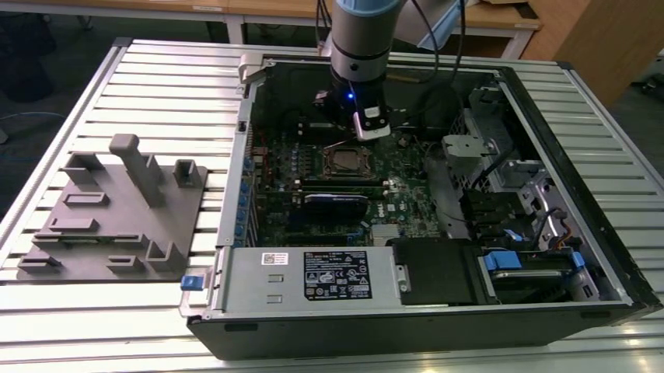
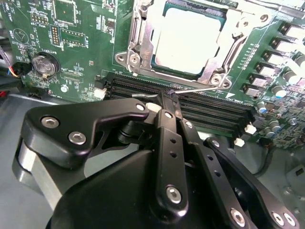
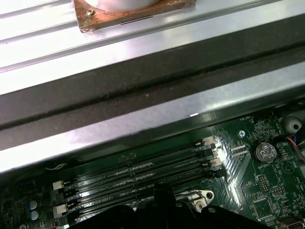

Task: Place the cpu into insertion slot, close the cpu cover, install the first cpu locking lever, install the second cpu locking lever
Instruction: 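Install the first cpu locking lever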

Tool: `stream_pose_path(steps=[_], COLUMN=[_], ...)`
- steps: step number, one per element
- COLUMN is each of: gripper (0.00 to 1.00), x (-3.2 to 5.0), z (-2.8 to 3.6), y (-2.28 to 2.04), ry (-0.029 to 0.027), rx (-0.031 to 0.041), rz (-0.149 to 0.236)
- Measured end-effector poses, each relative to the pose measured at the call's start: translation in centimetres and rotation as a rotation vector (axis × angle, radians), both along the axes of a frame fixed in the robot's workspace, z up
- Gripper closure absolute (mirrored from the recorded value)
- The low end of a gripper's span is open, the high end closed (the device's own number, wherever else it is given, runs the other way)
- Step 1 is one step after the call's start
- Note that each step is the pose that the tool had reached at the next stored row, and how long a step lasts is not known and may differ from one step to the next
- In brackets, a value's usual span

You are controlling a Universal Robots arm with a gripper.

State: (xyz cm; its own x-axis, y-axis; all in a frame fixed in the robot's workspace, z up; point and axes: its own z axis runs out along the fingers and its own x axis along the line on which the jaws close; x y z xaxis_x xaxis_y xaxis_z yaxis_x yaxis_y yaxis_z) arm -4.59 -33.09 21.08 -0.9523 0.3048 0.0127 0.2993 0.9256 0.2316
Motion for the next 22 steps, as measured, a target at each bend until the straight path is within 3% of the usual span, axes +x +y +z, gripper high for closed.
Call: stream_pose_path(steps=[6,16,22], gripper=[0.90,0.90,0.90], x=[0.04,0.06,0.05], z=[-0.16,-0.44,-0.62], y=[0.07,0.52,0.69], ry=[0.0002,-0.0003,-0.0016], rx=[-0.0002,-0.0039,-0.0054], rz=[-0.070,-0.149,-0.159])
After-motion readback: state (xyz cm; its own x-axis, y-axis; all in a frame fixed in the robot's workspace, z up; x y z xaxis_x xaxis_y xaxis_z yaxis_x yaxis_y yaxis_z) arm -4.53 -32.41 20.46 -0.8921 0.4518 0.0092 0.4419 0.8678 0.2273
